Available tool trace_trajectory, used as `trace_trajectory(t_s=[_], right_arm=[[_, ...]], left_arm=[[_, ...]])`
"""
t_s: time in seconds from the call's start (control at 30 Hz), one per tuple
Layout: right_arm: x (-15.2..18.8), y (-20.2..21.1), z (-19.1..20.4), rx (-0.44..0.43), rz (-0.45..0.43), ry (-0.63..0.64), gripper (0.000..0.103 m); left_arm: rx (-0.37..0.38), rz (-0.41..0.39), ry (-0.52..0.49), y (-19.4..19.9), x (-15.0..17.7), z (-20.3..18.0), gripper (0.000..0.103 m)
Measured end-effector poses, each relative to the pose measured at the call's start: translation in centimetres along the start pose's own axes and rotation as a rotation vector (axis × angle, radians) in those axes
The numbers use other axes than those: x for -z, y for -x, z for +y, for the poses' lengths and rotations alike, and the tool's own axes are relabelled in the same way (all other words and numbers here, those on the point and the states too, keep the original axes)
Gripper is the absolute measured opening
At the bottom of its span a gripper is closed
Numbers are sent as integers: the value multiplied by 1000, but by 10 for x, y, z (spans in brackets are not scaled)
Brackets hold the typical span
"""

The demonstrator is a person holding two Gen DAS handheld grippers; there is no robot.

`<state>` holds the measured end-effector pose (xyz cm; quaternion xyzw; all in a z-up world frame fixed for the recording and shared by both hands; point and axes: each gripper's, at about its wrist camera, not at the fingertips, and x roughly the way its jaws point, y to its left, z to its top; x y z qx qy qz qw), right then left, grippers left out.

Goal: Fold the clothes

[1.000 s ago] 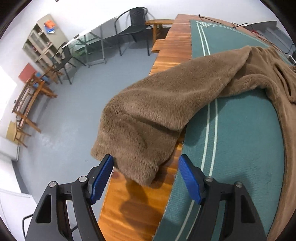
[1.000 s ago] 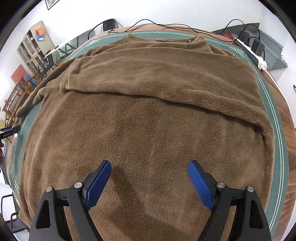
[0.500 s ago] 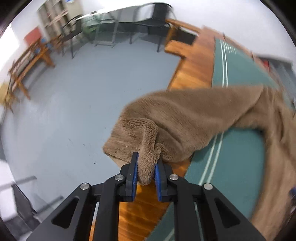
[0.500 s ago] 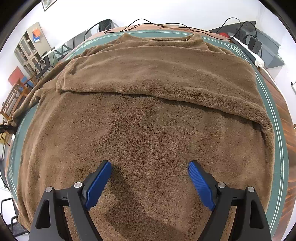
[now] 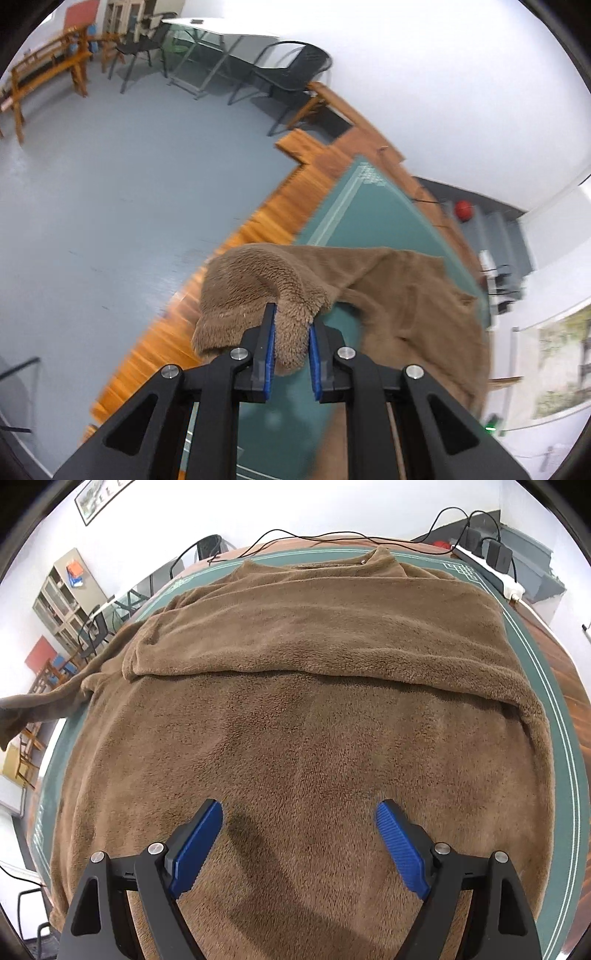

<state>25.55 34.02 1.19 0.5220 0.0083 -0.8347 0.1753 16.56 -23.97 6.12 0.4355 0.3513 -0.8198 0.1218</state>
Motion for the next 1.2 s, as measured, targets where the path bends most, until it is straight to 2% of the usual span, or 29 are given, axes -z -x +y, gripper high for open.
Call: trace_trajectory(t_s=[0.17, 0.4, 0.6, 0.67, 0.77, 0.83, 0.87, 1.0, 1.2], right_arm=[[10, 15, -12, -29, -12, -15, 87], [13, 27, -16, -83, -33, -24, 87], [16, 46, -12, -184, -82, 4, 87], [19, 54, -13, -233, -100, 6, 87], [22, 59, -17, -263, -117, -6, 87], [25, 61, -21, -276, -126, -21, 87], [27, 63, -25, -283, -128, -31, 87], [34, 68, -32, -312, -123, -49, 87], [29, 59, -22, -348, -85, -46, 87]], left_arm=[[105, 41, 14, 13, 25, -38, 17], [241, 131, -92, 10, 75, -118, 17], [373, 277, -227, -18, 128, -197, 17], [398, 363, -264, -44, 147, -220, 17], [381, 478, -304, -81, 169, -240, 23], [338, 557, -313, -108, 183, -247, 35], [317, 576, -311, -117, 188, -247, 36], [280, 582, -325, -126, 192, -245, 54], [248, 510, -313, -109, 168, -226, 70]])
